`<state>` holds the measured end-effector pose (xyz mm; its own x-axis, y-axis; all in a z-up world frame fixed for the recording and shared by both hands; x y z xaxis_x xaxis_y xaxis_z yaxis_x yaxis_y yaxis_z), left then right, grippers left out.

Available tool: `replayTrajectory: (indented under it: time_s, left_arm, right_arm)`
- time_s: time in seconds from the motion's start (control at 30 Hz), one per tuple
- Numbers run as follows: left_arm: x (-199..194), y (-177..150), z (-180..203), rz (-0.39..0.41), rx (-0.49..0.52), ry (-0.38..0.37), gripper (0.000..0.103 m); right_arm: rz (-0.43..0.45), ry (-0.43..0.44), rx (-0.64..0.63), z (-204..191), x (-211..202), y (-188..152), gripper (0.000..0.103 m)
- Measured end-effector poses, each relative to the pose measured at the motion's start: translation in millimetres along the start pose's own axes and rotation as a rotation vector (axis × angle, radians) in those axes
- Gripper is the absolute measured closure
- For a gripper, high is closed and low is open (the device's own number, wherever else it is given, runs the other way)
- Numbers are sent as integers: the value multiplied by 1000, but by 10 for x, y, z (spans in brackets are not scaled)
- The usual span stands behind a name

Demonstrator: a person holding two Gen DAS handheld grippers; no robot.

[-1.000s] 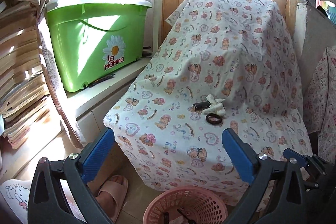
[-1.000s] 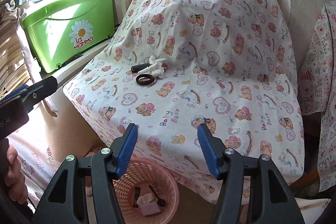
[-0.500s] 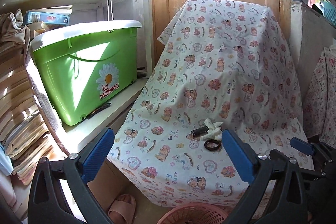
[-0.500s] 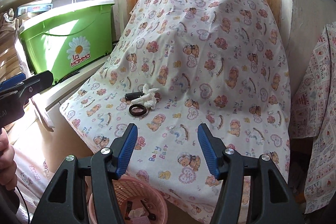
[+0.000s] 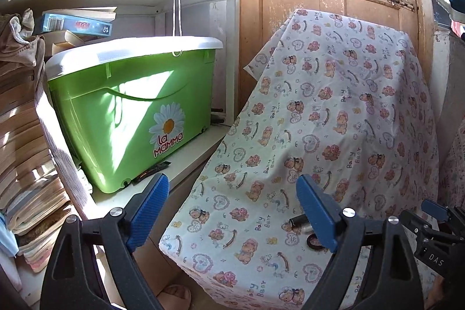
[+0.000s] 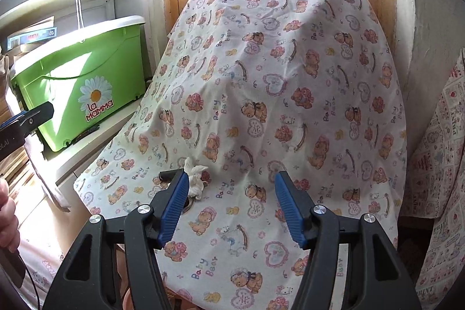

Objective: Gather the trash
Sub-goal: 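Close the right gripper on the crumpled white tissue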

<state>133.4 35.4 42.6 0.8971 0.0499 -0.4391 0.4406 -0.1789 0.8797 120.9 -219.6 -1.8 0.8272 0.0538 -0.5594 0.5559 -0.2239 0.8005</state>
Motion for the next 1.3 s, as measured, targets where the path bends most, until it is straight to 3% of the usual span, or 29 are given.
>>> replayTrajectory:
  time_s: [0.13,0.23,0.43,0.73,1.0,1.1,1.23,1.3]
  left_arm:
    - [116,-140,9,-34,24,1,15]
    - [207,-214,59,-69,47,-15,7]
    - [299,-275,176,-86,109,-25,5]
    - [472,-328,194,-142,74,-41,5]
    - [640,-371,217,-206,83,-43,5]
    - [734,-401,215,-238,66,-58,5]
    - [812,-420,220,-257,61,-57,5]
    - [845,-430,235,-267,64,-56,5]
  right_arm:
    - [-56,-7,27,66,186,-138,39]
    - [-58,-18,29,88,243,-185,39]
    - [-89,5,103,131,376,-202,39]
    - [-98,27,128,76,491,-150,34]
    - [-181,38,58,-181,875,-269,34]
    - [-254,90,71,-222,1111,-283,34]
    - [-339,167,141,-136,1396,-268,53]
    - [-363,185,126,-157,1484,-293,55]
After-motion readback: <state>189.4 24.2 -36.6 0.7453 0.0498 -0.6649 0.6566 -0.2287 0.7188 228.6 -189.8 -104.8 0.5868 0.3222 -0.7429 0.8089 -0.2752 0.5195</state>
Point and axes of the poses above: each gripper's, at about its wrist camera, not at the fingertips, and x roughly the way its jaws point, z to its right, y to its top, the point moved 4 cm from there along x, roughly the way its jaws point, and after that the axes turned 12 degrees about x, right-handed, at the moved point
